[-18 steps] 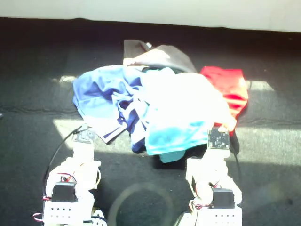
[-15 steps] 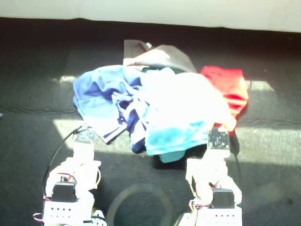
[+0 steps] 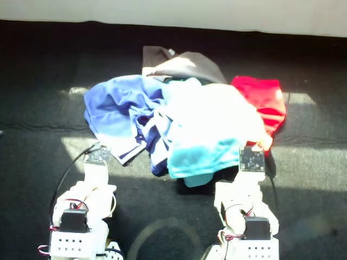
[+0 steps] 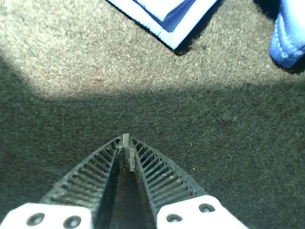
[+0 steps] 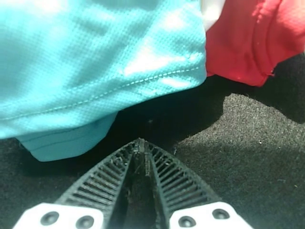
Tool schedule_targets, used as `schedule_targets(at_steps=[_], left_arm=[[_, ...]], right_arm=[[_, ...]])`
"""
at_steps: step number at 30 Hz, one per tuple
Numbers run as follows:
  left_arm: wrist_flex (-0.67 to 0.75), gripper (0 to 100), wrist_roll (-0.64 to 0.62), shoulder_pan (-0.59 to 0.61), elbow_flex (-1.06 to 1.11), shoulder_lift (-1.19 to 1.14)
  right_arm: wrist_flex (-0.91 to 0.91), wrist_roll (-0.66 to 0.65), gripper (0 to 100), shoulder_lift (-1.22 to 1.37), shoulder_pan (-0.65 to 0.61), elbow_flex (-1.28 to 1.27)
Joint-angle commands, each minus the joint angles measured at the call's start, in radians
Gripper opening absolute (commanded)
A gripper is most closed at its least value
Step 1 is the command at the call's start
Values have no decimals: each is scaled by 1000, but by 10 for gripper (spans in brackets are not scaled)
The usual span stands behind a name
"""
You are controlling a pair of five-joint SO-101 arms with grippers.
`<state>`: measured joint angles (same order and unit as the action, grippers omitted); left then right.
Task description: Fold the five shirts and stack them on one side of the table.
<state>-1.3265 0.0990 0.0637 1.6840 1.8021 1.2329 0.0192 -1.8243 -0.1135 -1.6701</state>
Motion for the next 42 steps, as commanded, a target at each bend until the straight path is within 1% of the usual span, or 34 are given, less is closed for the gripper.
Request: schedule_targets(at_steps=[1, 6, 23, 24, 28, 29, 32, 35, 39, 42], left_arm=[[-14, 8, 6, 15, 13, 1], [-14, 8, 6, 15, 13, 1], [-14, 8, 6, 15, 13, 1], [-14, 8, 6, 15, 13, 1], [-14, 8, 6, 15, 13, 1], [-14, 8, 6, 15, 13, 1], [-14, 8, 6, 15, 13, 1], [-14, 8, 6, 15, 13, 1], [-14, 8, 6, 15, 13, 1], [-14, 8, 6, 15, 13, 1]], right_arm=[[-47, 2, 9, -8, -15, -139], [-104, 5, 9, -8, -15, -139], [-105, 0, 9, -8, -13, -139], [-119, -14, 9, -8, -13, -139], [-139, -233, 9, -8, -13, -137], [-148, -256, 9, -10, -13, -131], [-173, -253, 9, -10, -12, -64], [-168, -258, 11, -8, -12, 82], [-133, -255, 76, -4, -12, 274], [-85, -255, 80, 58, -12, 415]])
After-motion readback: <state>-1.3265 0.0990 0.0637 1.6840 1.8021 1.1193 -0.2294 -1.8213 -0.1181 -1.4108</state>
